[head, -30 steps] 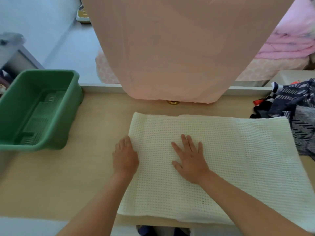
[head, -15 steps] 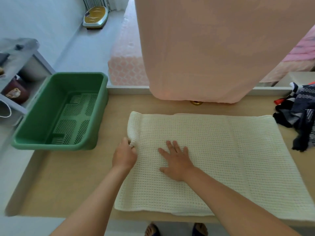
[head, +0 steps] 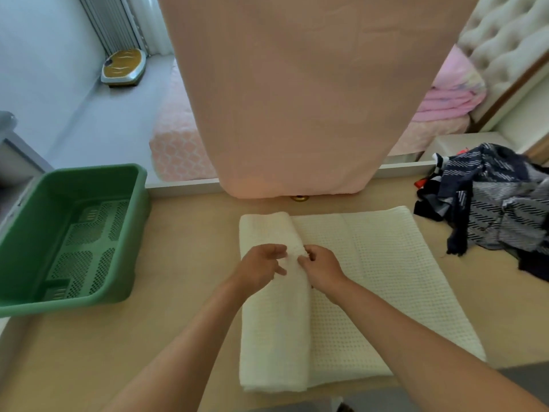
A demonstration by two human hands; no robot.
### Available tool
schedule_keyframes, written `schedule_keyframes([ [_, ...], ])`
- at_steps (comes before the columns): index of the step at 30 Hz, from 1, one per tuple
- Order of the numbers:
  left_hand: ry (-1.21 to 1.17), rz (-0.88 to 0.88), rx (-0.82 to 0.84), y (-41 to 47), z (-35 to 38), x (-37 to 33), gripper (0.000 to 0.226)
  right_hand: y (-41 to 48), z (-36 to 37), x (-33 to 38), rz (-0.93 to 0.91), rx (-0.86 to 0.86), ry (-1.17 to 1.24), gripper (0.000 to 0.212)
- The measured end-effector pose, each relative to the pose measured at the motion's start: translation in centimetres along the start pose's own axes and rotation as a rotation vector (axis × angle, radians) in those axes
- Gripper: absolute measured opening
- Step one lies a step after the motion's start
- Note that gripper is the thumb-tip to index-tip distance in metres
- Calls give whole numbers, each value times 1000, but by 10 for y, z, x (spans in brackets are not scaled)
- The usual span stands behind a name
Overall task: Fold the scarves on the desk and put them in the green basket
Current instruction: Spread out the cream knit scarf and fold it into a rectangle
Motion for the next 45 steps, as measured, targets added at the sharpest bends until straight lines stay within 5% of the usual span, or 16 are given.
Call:
schedule_keyframes([
  [5,402,228,-136,19,29,-24,42,5,-80,-24,-78,-253,-35,30],
  [8,631,276,41,30,73,-11,45,17,-107,-58,17,-261,-108,36],
  [12,879,102,353,28,121,39,78,32,-102,-111,213,-59,-163,65],
  [15,918,105,328,28,128,49,81,32,-84,-116,132,60,-143,58],
  [19,910,170,266,27,126,40,82,33,-101,-108,55,-135,-65,46],
  [23,1007,184,353,15,138,44,105,12,-111,-114,-11,-240,-283,55],
  [28,1094,183,340,1,133,55,110,-15,-67,-139,-97,0,-308,68],
  [32,1048,296,287,-15,122,49,99,-20,-63,-142,-121,-14,-161,57],
  [37,1063,258,398,-44,115,74,106,-32,-65,-150,-171,-202,-758,57],
  [42,940,259,98,-53,94,62,66,-43,-48,-125,-353,-481,-938,69],
  [45,841,178,-114,-57,66,61,53,-43,-28,-123,-299,-356,-867,71],
])
Point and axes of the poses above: each hand's wrist, its own y-axis towards the middle knuckle, its own z-axis out of the palm, x = y × z, the point moved 8 cm from there along y, towards the middle knuckle, and after that the axes turned 15 degrees about z, right-handed, at the moved point
